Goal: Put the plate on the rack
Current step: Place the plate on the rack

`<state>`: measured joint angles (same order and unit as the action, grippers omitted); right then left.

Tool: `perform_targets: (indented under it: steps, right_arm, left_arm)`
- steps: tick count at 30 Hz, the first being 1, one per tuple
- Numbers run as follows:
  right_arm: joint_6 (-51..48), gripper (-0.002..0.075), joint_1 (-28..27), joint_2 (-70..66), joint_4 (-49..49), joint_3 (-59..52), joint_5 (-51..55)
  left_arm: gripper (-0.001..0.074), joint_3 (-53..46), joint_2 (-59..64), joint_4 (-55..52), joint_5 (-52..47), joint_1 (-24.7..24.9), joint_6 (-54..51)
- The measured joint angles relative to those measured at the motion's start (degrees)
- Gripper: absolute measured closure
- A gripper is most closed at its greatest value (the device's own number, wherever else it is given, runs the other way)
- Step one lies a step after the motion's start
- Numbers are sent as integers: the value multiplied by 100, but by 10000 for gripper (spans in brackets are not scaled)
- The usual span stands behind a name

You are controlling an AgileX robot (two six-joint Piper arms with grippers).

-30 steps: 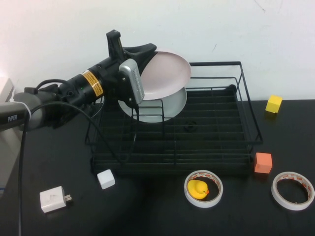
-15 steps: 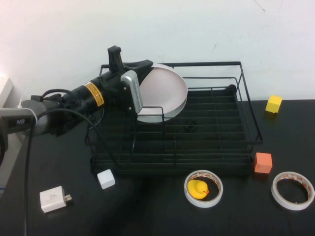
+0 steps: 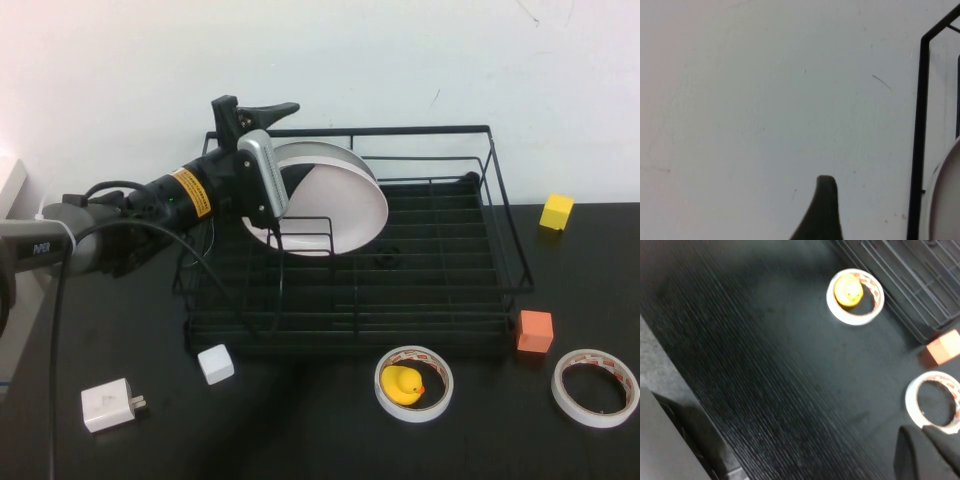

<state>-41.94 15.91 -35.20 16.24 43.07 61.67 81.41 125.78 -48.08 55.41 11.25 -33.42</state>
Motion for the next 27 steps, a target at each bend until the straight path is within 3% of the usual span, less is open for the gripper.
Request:
perform_targets:
  steps: [15,27]
  right_arm:
    - [0,727,0,0,310,0,-47]
    - [-108,727,0,0,543,0,-451]
  left_arm:
    - [181,9,0,-13,-819,0,1802]
    - [181,-7,0,0,-814,0,3064]
